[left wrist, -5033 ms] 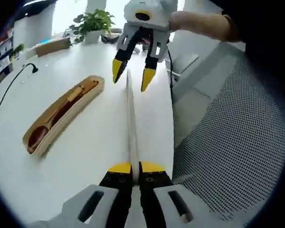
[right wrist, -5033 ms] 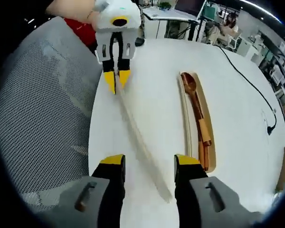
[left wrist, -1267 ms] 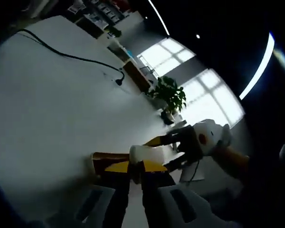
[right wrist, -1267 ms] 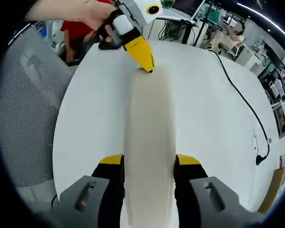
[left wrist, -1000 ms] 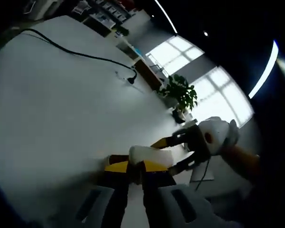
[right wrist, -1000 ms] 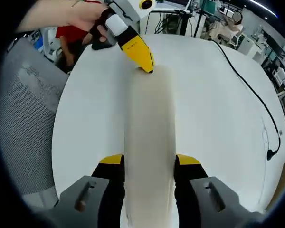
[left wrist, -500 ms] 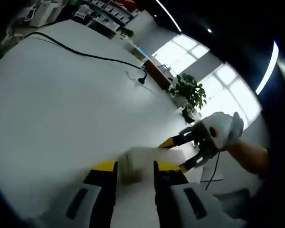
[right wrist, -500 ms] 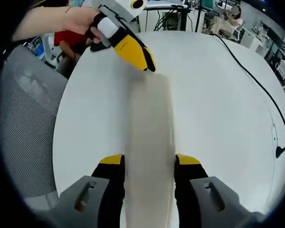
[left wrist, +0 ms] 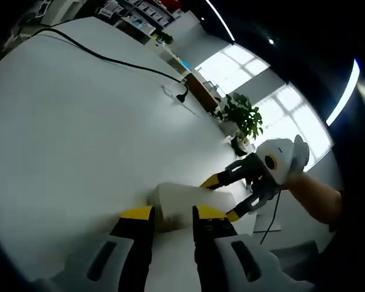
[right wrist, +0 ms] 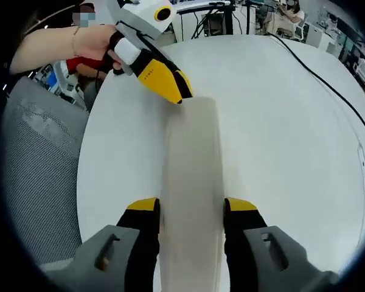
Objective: Arrange the utensils inside the cutlery case until each visible utensil rests in its matching compartment.
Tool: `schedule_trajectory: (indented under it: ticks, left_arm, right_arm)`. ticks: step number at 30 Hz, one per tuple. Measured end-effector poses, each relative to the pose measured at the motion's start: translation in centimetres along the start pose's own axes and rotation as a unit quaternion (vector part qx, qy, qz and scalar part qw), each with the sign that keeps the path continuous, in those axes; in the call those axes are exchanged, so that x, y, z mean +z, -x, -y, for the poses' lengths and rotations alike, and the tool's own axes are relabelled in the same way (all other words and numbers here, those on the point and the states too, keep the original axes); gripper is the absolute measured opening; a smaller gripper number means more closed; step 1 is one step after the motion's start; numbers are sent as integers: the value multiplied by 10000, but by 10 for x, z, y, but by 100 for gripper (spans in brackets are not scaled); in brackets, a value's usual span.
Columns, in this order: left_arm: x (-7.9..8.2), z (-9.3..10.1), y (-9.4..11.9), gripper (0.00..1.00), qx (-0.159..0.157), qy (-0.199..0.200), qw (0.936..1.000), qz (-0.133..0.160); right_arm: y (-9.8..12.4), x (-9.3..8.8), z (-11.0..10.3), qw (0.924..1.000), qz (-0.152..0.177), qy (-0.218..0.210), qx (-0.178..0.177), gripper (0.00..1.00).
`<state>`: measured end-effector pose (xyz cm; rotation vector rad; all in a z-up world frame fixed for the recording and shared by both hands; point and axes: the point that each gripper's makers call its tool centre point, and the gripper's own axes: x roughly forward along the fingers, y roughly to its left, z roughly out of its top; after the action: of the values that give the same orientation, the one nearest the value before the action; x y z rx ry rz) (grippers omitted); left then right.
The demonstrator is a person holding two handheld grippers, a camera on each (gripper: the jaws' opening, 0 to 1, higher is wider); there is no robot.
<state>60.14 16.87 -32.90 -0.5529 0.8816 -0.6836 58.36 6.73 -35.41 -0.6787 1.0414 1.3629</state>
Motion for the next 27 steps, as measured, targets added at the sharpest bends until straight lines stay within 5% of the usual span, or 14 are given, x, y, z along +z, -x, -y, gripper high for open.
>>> schedule_trajectory:
  ticks: [3,6,8,10,12,14,16,25,27]
  left_arm:
    - [15,-13,9,23,564,-660,9957,308]
    - [35,-8,22,22,622,-793,9929,629]
    - [42,0,27,20,575,-1105,9905,584]
    - [37,6,26,15,574,-1500,9868,220]
    - [31,12,22,5,602,-1909,9797,-103]
    - [27,16,17,1,689,-2218,9722,-292]
    - [20,23,13,1,566,-2239,9718,-485]
    - [1,29,-2,1,628,-3343,9287,-1481]
    - [-3,27,-6,1,567,-3302,9288,-1585]
  right_arm:
    - [15,7,-3,9993,359,-56,3,44]
    - [49,15,-3,9948,964,-273,-206,44]
    - [73,5,5,9902,1150,-467,-634,36]
    - [90,-10,9,9865,1180,-597,-966,17]
    - [98,-27,10,9843,1106,-551,-1259,0]
    - [101,-40,13,9826,997,-308,-1535,0]
    - [93,-59,4,9852,685,-647,-1432,0]
    - [73,-79,-13,9868,302,-892,-1318,0]
    - [73,-87,-11,9865,-38,-784,-1438,0]
